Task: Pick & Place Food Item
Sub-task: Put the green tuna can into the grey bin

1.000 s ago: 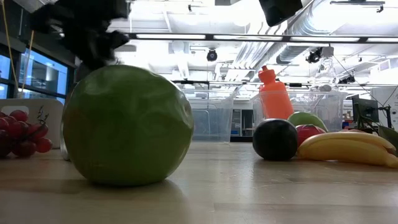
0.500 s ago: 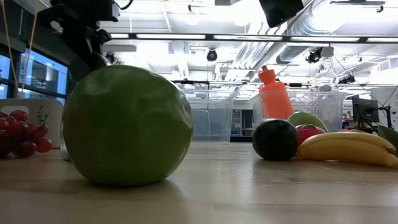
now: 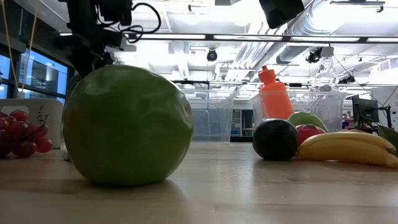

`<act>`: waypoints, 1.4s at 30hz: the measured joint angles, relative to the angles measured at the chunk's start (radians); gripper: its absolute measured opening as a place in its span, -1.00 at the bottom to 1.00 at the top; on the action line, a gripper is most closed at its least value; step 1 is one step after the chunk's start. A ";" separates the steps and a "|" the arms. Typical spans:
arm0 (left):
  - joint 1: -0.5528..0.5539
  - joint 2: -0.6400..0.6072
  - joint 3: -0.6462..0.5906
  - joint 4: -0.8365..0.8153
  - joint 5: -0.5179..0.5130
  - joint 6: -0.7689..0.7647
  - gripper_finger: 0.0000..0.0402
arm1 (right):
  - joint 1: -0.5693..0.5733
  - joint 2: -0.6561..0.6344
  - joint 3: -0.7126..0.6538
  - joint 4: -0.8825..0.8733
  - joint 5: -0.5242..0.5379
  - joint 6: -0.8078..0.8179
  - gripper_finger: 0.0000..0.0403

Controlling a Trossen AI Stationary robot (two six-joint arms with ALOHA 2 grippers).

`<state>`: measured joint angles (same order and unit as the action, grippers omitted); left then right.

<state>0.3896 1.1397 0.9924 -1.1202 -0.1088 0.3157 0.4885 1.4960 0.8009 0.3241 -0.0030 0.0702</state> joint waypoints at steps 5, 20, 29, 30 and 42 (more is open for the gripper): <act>0.001 0.034 0.000 -0.002 0.010 0.008 -0.29 | 0.000 0.000 0.000 -0.003 0.000 0.012 0.26; 0.050 0.138 -0.018 -0.009 -0.020 0.047 -0.29 | 0.000 0.000 0.000 -0.011 0.000 0.012 0.26; 0.055 0.150 -0.018 0.002 -0.024 0.001 -0.29 | 0.000 0.000 0.000 -0.013 0.004 0.012 0.26; 0.055 0.150 -0.018 0.001 -0.025 0.000 -0.29 | 0.000 0.000 0.000 -0.013 0.004 0.012 0.26; 0.055 0.155 -0.018 0.042 -0.024 -0.058 -0.20 | 0.000 0.000 0.000 -0.021 0.004 0.009 0.26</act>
<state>0.4442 1.2943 0.9745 -1.0780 -0.1329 0.2575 0.4885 1.4960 0.8009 0.3035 0.0010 0.0795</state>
